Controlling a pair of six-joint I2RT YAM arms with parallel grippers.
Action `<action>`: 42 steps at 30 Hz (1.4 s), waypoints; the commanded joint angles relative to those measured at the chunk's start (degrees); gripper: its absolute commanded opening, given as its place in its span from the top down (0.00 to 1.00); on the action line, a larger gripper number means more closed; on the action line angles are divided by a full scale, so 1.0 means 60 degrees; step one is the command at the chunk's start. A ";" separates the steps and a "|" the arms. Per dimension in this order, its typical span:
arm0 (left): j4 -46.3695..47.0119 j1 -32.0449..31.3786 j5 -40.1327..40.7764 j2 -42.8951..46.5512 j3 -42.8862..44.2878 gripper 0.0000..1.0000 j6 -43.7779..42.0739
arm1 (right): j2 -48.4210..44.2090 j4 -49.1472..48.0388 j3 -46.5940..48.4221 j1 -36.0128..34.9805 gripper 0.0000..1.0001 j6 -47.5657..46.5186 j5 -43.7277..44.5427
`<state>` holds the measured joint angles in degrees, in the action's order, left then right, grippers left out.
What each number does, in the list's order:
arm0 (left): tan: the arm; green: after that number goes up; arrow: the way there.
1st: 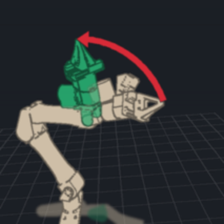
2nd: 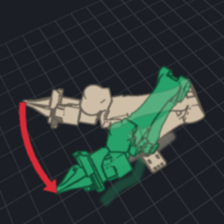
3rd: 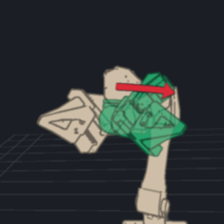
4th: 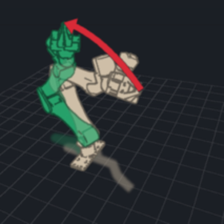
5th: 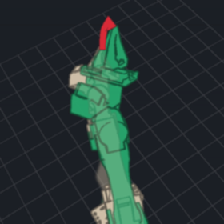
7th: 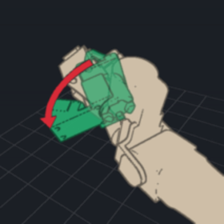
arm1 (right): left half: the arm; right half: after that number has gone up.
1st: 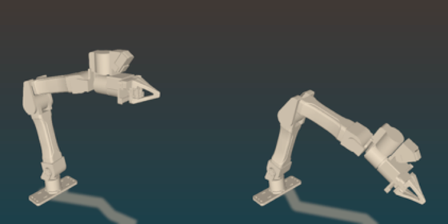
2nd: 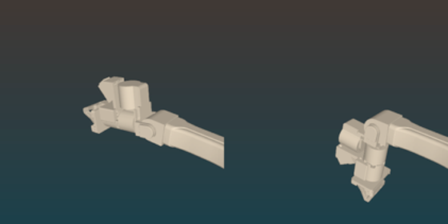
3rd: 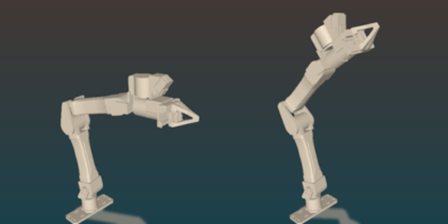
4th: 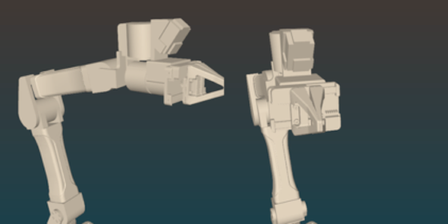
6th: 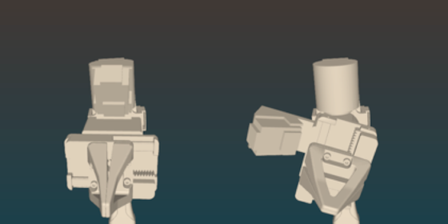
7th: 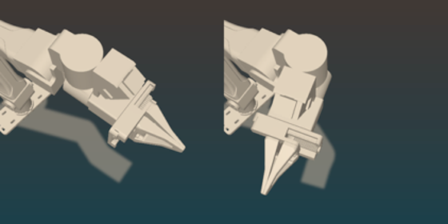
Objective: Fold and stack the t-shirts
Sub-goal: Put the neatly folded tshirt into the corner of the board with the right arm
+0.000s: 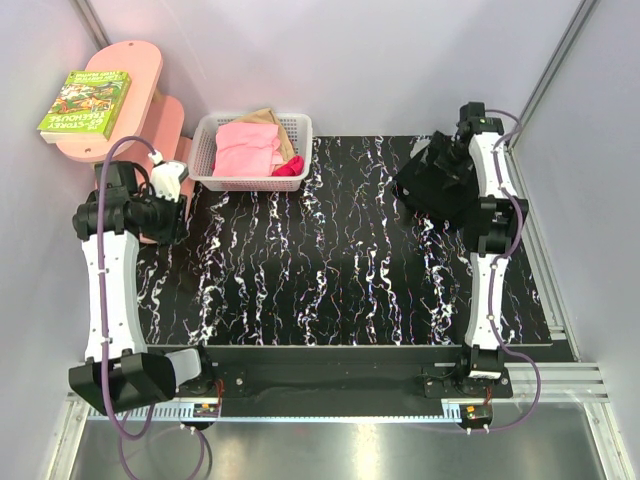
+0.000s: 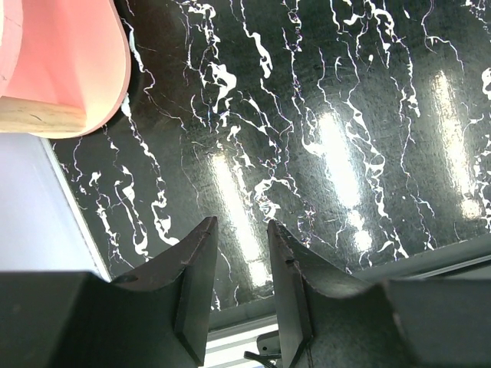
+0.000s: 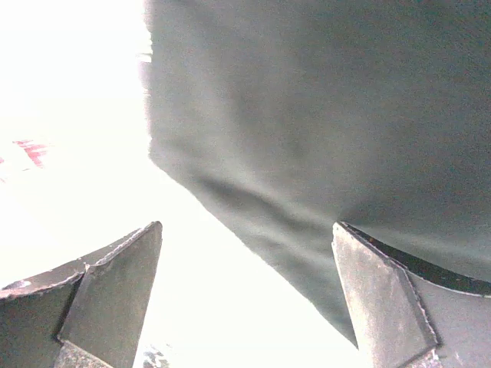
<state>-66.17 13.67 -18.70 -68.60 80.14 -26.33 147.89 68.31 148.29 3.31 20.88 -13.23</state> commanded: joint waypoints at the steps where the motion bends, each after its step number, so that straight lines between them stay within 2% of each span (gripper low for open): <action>1: 0.0350 0.0065 -0.0121 0.0373 0.0194 0.63 0.0169 | -0.1855 -0.1292 0.0846 -0.0259 0.00 -0.0302 -0.1439; 5: 0.0321 0.0138 -0.0092 0.0725 -0.0040 0.63 0.0037 | -0.2951 -0.1278 0.0190 -0.0274 0.00 -0.0200 -0.1441; 9: 0.0321 0.0226 -0.0194 0.0842 -0.0202 0.63 -0.0007 | -0.3321 -0.1395 -0.0806 -0.0142 0.00 -0.0025 -0.1236; 12: 0.0321 0.0285 -0.0267 0.0915 -0.0319 0.63 -0.0080 | -0.2752 -0.1497 -0.0911 0.0384 0.00 0.0573 -0.1528; 19: 0.0321 0.0650 -0.0193 0.1018 -0.0510 0.63 -0.0505 | -0.0717 -0.2988 -0.1203 0.1542 0.00 0.2128 -0.4789; 24: 0.0320 0.0768 -0.0311 0.0916 -0.0627 0.63 -0.0578 | 0.0120 -0.3973 -0.1731 0.1879 0.00 0.3065 -0.5630; 27: 0.0320 0.0827 -0.0355 0.0901 -0.0671 0.63 -0.0636 | 0.0677 -0.4032 -0.1556 0.1924 0.00 0.3198 -0.5982; 30: 0.0335 0.0871 -0.0414 0.0857 -0.0832 0.63 -0.0637 | 0.0562 -0.4090 -0.1526 0.1865 0.00 0.3054 -0.6465; 35: 0.0467 0.0929 -0.0706 0.0857 -0.0861 0.62 -0.0403 | -0.1120 -0.4091 -0.1350 0.1573 0.01 0.2423 -0.6160; 36: 0.0525 0.0929 -0.0750 0.0886 -0.0861 0.62 -0.0214 | -0.1501 -0.4062 -0.1481 0.1500 0.00 0.2191 -0.5665; 38: 0.0847 0.0930 -0.0838 0.0930 -0.0876 0.60 -0.0022 | -0.2847 -0.3638 -0.1904 0.1019 0.00 0.1258 -0.4539; 39: 0.1022 0.0944 -0.0882 0.0916 -0.0876 0.60 0.0167 | -0.3331 -0.3419 -0.2139 0.0754 0.00 0.0830 -0.3082; 40: 0.1140 0.0930 -0.0897 0.0915 -0.0876 0.60 0.0242 | -0.4278 -0.3373 -0.2432 0.0389 0.00 0.0463 -0.2314; 42: 0.1432 0.0944 -0.0883 0.0872 -0.0905 0.60 0.0475 | -0.5075 -0.3256 -0.3281 -0.0488 0.01 -0.0341 -0.0486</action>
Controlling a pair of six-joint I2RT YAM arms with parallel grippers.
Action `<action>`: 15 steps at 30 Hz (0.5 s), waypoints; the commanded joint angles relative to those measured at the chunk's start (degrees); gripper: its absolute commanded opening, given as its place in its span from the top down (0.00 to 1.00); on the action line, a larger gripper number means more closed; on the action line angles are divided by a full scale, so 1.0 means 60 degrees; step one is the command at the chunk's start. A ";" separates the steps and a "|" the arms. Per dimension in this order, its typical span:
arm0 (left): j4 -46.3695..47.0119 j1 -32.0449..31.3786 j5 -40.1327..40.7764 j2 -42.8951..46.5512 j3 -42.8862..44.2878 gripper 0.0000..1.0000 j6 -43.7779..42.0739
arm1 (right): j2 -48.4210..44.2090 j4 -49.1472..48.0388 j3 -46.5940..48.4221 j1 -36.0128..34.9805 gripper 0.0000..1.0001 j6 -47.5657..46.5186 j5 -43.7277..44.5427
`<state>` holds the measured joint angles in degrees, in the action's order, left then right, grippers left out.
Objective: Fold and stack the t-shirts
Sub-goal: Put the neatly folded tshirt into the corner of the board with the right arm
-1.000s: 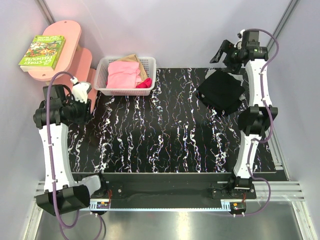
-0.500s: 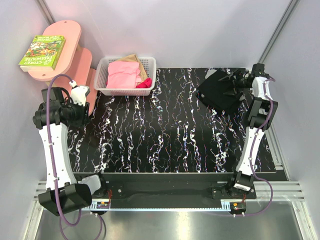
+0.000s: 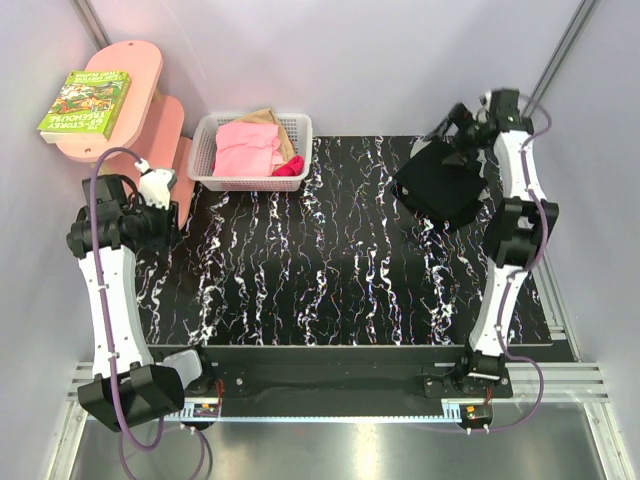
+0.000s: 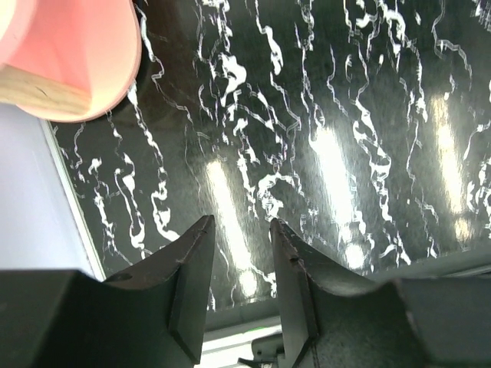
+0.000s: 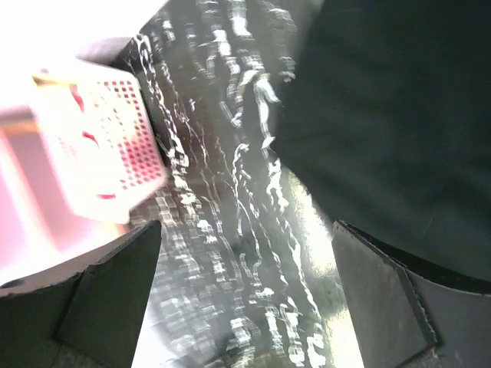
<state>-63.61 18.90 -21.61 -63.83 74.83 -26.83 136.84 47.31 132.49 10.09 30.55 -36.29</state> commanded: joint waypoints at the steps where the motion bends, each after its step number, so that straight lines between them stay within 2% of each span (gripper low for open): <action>1: 0.1095 0.0059 -0.0413 0.0063 -0.0020 0.60 0.0589 | -0.3888 0.0230 -0.0984 -0.1942 0.00 -0.2058 0.3673; 7: 0.1549 0.0059 -0.0500 0.0004 -0.0166 0.59 0.0897 | -0.6087 -0.0691 -0.4879 -0.3217 0.00 -0.2015 0.4071; 8: 0.1608 0.0059 -0.0501 0.0019 -0.0210 0.59 0.0926 | -0.6397 -0.0881 -0.5913 -0.3321 0.00 -0.1971 0.4158; 11: 0.1798 0.0073 -0.0486 0.0106 -0.0430 0.59 0.0970 | -0.7496 -0.1760 -0.7412 -0.3571 0.00 -0.1810 0.4247; 15: 0.2003 0.0059 -0.0588 0.0151 -0.0547 0.59 0.1102 | -0.7937 -0.1821 -0.7682 -0.3615 0.00 -0.1955 0.4131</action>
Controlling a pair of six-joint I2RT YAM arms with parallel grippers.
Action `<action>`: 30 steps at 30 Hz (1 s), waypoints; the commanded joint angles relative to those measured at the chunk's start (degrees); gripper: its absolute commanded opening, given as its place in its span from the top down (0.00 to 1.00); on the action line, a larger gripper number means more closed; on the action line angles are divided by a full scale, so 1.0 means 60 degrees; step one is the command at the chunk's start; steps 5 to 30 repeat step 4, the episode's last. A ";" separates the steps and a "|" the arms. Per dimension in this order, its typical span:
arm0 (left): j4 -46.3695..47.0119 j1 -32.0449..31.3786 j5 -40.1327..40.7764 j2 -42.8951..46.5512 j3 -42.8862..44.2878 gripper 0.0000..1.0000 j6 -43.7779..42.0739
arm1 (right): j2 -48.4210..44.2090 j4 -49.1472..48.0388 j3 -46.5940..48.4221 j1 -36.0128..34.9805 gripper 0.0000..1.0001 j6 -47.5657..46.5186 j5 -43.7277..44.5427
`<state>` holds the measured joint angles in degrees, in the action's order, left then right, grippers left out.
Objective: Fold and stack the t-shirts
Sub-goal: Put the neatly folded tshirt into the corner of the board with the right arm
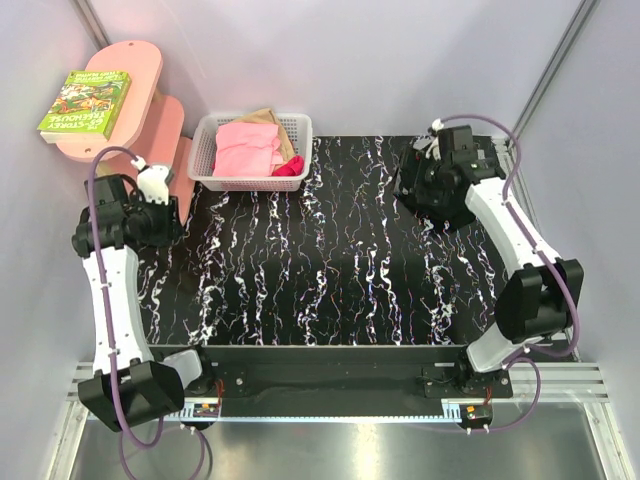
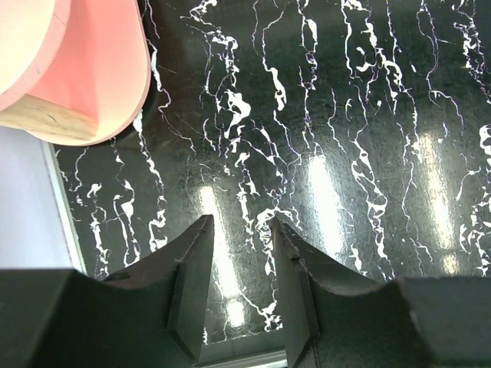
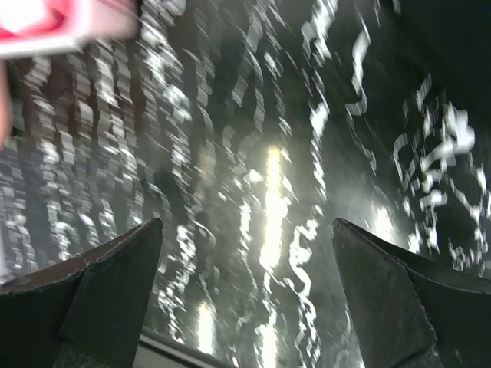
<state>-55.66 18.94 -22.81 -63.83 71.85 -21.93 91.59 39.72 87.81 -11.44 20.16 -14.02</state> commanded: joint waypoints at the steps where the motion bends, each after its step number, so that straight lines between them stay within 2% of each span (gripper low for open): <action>1: 0.0692 0.0052 -0.0417 0.0136 -0.0023 0.59 0.0301 | -0.0397 -0.0571 -0.0178 -0.0027 0.00 -0.0211 0.0345; 30: 0.0736 0.0066 -0.0432 0.0107 -0.0008 0.59 0.0389 | -0.0397 -0.0527 0.0042 -0.0056 0.00 -0.0196 0.0154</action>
